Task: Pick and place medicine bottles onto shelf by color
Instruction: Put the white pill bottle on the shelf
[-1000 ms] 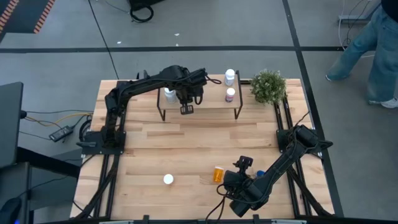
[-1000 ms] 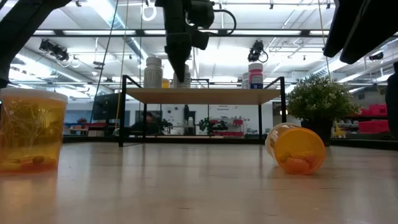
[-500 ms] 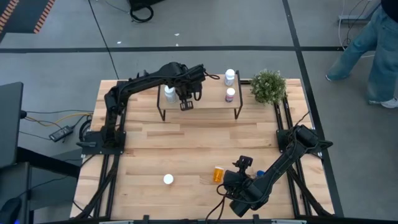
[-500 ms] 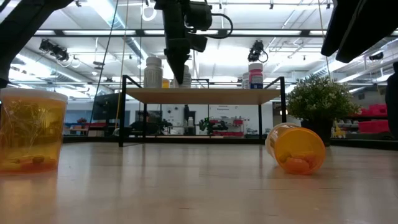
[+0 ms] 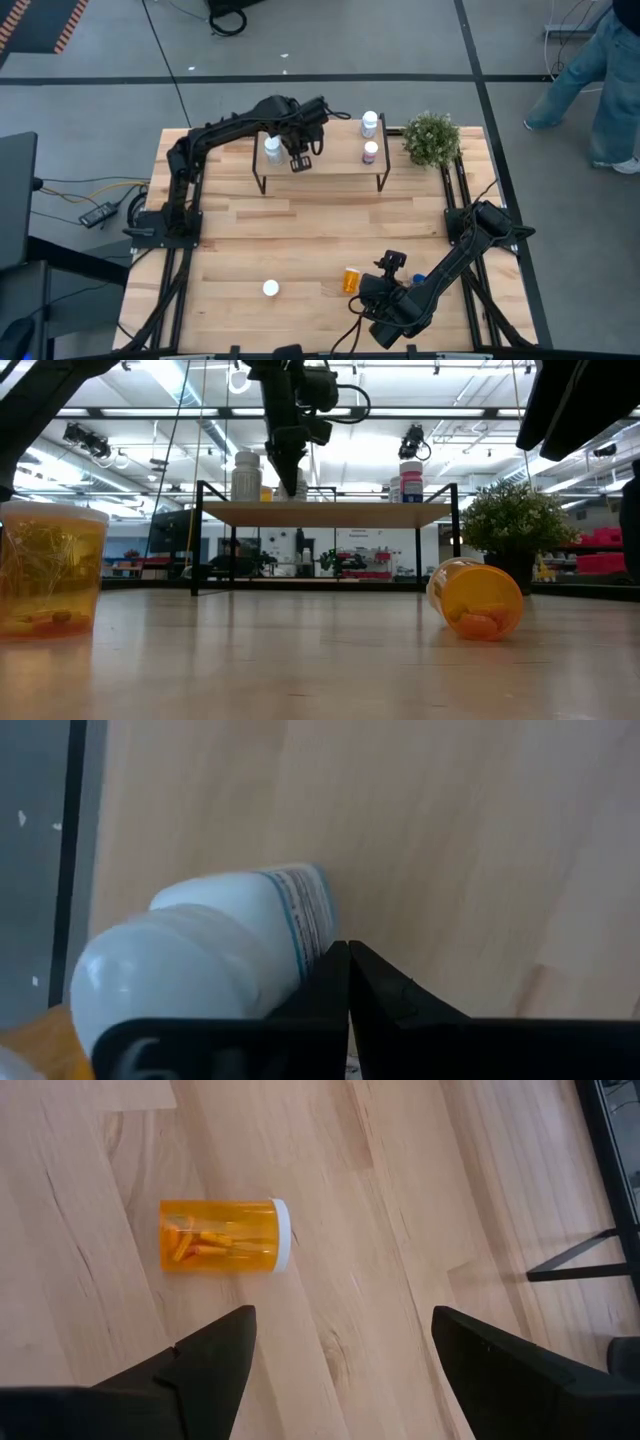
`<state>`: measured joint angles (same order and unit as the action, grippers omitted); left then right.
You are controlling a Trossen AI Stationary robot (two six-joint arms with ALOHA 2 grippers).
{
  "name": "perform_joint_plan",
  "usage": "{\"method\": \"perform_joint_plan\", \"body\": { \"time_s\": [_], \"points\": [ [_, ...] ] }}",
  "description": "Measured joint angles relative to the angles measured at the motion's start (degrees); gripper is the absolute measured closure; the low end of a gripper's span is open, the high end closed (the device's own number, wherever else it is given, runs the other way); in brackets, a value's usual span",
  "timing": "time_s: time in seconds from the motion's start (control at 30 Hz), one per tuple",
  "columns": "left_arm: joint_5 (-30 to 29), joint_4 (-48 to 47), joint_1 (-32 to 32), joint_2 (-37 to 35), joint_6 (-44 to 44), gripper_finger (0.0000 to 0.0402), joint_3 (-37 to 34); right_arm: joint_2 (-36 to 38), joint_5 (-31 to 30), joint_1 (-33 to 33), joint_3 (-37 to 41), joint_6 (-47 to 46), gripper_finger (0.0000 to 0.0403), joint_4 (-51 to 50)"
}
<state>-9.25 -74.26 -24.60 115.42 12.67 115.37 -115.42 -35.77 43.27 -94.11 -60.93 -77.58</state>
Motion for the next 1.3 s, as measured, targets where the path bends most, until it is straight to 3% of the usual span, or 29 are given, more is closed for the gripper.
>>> {"method": "perform_joint_plan", "body": {
  "time_s": [0.27, 0.97, 1.3],
  "points": [
    [-3.0, -0.3, -0.7, 0.0, 0.0, 0.0395, 0.0, 0.0, 0.0, 0.0, 0.0, 0.0, 0.0091, 0.0],
    [-3.2, -0.5, -2.0, 0.0, 0.0, 0.0392, 0.0, 0.0, 0.0, 0.0, 0.0, 0.0, 0.0091, 0.0],
    [-3.1, -2.2, 0.7, 0.0, 0.0, 0.0397, 0.2, 0.0, 0.0, 0.0, 0.0, 0.0, 0.0091, 0.0]
  ]
}}
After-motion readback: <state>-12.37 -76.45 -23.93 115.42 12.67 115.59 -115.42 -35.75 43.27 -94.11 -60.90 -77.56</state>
